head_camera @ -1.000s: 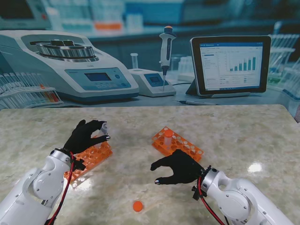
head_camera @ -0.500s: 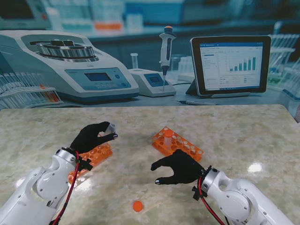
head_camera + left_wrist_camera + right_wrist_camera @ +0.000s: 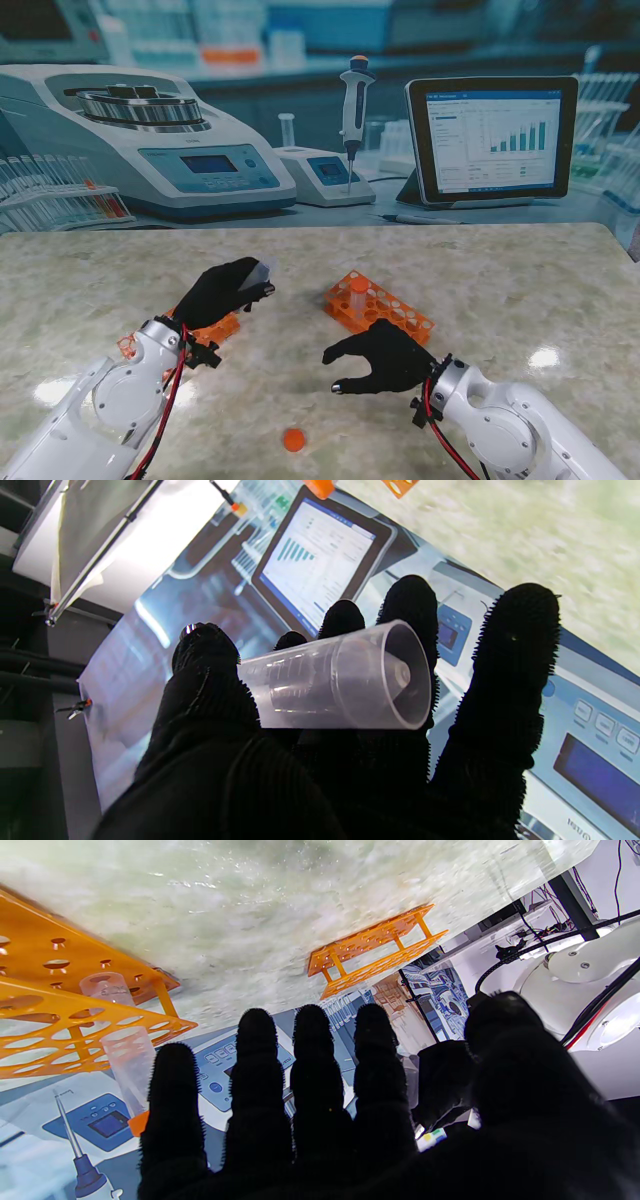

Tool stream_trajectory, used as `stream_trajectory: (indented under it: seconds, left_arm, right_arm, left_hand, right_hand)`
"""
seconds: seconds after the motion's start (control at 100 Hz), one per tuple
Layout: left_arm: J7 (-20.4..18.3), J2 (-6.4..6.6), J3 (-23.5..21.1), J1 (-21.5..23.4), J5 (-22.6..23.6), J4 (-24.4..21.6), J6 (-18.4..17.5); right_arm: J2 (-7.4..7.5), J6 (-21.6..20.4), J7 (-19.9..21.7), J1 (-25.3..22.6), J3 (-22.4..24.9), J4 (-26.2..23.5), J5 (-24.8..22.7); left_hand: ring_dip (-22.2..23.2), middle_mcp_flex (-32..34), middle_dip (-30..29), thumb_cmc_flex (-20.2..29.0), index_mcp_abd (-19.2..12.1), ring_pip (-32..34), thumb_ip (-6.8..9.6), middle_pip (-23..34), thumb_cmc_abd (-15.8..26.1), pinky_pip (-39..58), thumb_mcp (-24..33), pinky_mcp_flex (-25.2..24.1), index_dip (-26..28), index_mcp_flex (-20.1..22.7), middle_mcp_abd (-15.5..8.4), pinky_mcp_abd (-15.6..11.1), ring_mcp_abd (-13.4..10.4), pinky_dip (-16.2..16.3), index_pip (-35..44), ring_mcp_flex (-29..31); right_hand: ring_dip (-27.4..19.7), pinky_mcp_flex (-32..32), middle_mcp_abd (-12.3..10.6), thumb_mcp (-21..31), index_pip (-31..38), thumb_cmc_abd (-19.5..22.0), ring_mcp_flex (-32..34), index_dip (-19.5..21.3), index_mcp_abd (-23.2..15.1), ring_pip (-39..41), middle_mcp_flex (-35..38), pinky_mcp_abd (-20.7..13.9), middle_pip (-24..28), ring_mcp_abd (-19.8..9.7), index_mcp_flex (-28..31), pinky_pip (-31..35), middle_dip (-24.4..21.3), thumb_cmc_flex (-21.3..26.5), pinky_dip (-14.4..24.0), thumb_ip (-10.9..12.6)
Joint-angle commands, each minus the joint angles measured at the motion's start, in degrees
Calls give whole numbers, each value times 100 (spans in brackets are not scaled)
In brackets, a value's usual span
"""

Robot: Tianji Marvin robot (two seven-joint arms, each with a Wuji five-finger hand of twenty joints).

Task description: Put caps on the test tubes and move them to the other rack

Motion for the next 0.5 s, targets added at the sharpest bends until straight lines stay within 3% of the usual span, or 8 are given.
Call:
stream_trajectory:
  seconds: [0.0, 0.09, 0.16, 0.19, 0.22, 0.3, 0.37, 0.49]
  left_arm:
    - [34, -70, 71, -34, -49, -13, -3]
    - [119, -98, 137, -72, -113, 27, -31]
    - [173, -114, 168, -92, -147, 49, -40]
    - [175, -117, 175, -97, -166, 53, -41]
    - [165, -117, 180, -102, -185, 55, -37]
    - [107, -110, 188, -116, -240, 57, -13]
    - [40, -98, 188, -118, -272, 47, 14]
    - [-34, -87, 208, -143, -328, 73, -7]
  right_arm:
    - [-10, 1, 6, -43, -8, -25, -1]
    - [-11, 2, 5, -42, -9, -25, 0]
    - [-11, 2, 5, -42, -9, -25, 0]
    - [-11, 2, 5, -42, -9, -25, 0]
    - [-11, 2, 5, -42, -9, -25, 0]
    - [-11, 5, 7, -43, -10, -26, 4]
    - [-11, 10, 9, -44, -10, -30, 8]
    - [-13, 7, 1, -47, -9, -32, 12]
  left_hand:
    - [405, 17, 174, 1097, -675, 615, 146, 191, 533, 684, 530, 461, -19, -9, 3, -163, -124, 223, 536, 365]
    - [705, -36, 194, 1183, -587, 1352, 184, 161, 310, 1633, 563, 1049, -170, -61, 109, -345, -611, 143, 481, 574]
    - [843, -16, 183, 1232, -513, 1763, 237, 192, 1, 2664, 605, 1481, -383, -111, 74, -604, -882, 561, 368, 718]
    - [830, 13, 155, 1246, -489, 1815, 259, 207, -152, 2979, 637, 1550, -479, -136, 19, -840, -885, 859, 323, 781]
    - [809, 54, 77, 1251, -447, 1880, 277, 228, -296, 3164, 673, 1624, -585, -165, -39, -1058, -869, 1352, 308, 867]
    - [753, 237, -137, 1156, -309, 1856, 356, 152, -735, 3610, 757, 1702, -704, -239, -116, -1534, -707, 1826, 338, 1178]
    - [672, 409, -344, 1047, -244, 1745, 374, 71, -960, 3754, 837, 1737, -763, -214, -146, -1788, -709, 2015, 491, 1464]
    - [618, 613, -587, 832, -198, 1609, 407, -22, -1328, 3806, 949, 1753, -838, -168, -183, -1910, -651, 2123, 747, 1672]
  right_hand:
    - [-64, -29, -122, -100, 46, 248, -86, 53, -25, -59, -3, 112, -38, -134, 7, -6, 14, -166, -40, 132]
    - [-63, -24, -107, -105, 46, 241, -77, 53, -26, -55, 2, 109, -36, -139, 9, -6, 15, -168, -38, 130]
    - [-65, -23, -125, -103, 44, 249, -88, 52, -23, -60, -3, 111, -38, -139, 6, -7, 14, -166, -36, 132]
    - [-65, -21, -115, -104, 44, 248, -87, 52, -30, -60, 1, 109, -37, -142, 6, -7, 15, -167, -36, 131]
    - [-64, -24, -117, -103, 45, 246, -84, 52, -27, -59, -2, 108, -38, -146, 7, -8, 14, -164, -36, 132]
    - [-65, -23, -127, -104, 46, 248, -89, 52, -23, -61, -1, 113, -38, -152, 9, -9, 14, -165, -35, 131]
    - [-65, -22, -117, -104, 47, 251, -88, 53, -22, -60, -5, 110, -39, -137, 12, -9, 14, -161, -33, 132]
    - [-65, -22, -118, -106, 47, 249, -86, 53, -30, -60, -9, 112, -41, -142, 9, -10, 13, -162, -31, 132]
